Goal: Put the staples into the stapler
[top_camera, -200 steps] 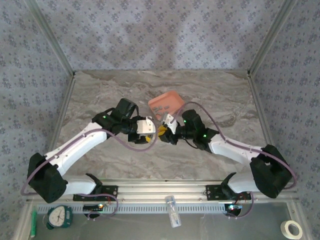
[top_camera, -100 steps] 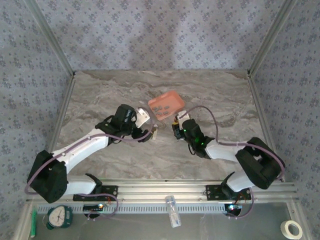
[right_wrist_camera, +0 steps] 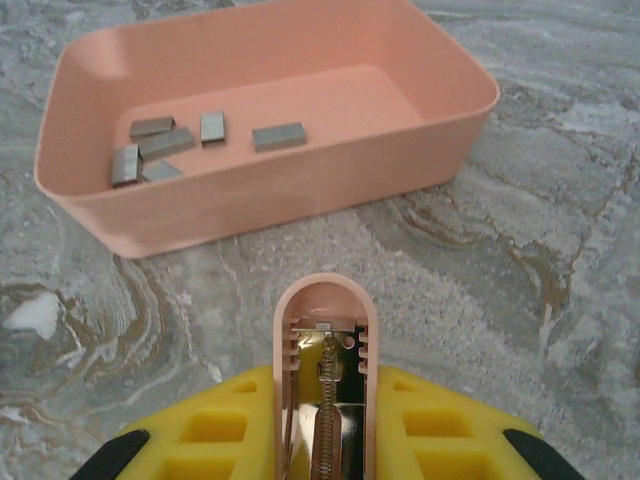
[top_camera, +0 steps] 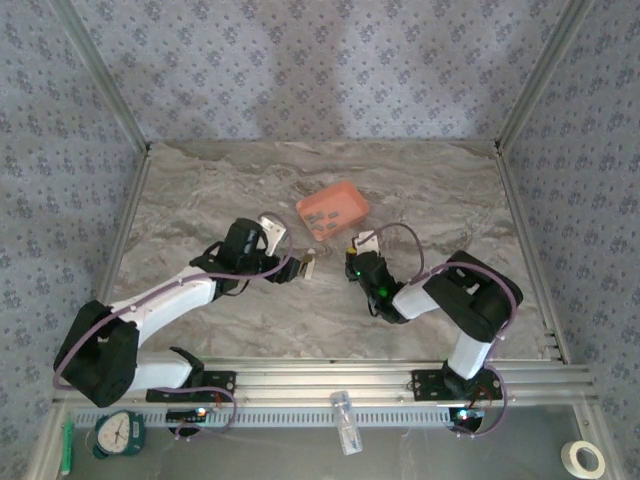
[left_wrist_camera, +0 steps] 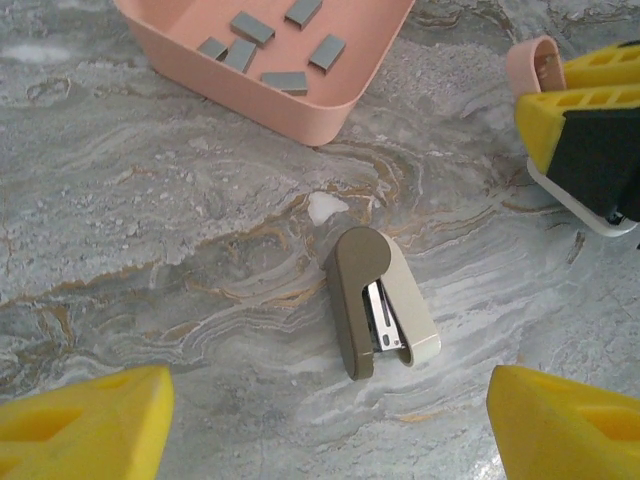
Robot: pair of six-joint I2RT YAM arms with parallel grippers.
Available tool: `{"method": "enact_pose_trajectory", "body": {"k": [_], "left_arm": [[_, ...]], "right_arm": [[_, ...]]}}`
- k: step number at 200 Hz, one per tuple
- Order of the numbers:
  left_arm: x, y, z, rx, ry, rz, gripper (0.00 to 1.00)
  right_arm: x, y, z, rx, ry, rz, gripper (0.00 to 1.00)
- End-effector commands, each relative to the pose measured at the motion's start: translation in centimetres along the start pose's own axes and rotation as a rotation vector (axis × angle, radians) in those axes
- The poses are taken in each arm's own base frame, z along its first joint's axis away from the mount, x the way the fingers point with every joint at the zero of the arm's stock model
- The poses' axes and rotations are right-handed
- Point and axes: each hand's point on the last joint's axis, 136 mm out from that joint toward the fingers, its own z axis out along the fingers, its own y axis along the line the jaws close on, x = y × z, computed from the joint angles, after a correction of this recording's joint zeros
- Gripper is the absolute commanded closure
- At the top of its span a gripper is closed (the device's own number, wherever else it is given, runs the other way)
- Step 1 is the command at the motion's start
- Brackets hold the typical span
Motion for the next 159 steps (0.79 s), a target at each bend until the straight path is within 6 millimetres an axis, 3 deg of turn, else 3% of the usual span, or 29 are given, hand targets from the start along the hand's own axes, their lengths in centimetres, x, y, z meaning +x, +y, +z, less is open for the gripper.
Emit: {"method": "enact_pose_trajectory", "body": {"k": [1,28,57,74,112,159], "left_arm": [[-1.1,0.2,-0.4,-0.003,-0.053,-0.044,0.19],[-0.7,0.3,-0.2,-0.006,-0.038,-0.061,0.19],[-0.3,0.5,-0.1,-0.01,-0.027,-0.08,0.19],[-0.3,0.7,-0.2,-0.014,-0.027,-0.095,0.19],[0.0,1.6,-0.4,-0.035,0.01,-0.172,0.19],[1.0,3.5,-1.0,-0.077,0.051,-0.341,0.2]], "right_arm": [[-0.9,-0.2,-0.2,0.027,-0.068,0.062,0.81],[-0.1,-0.3,-0.5,0.034,-0.054,0.069,0.73],[0.0,-0.7,-1.2,0.032,-0.053,0.085,0.5],[-0.4,-1.1,-1.9,0.046,-0.051,0.109,0.44],[-1.9,-1.5,-3.9,0.06,0.022,0.164,0.39],[-1.8,-1.9,-7.0,0.113,0.283,0.241,0.38]]}}
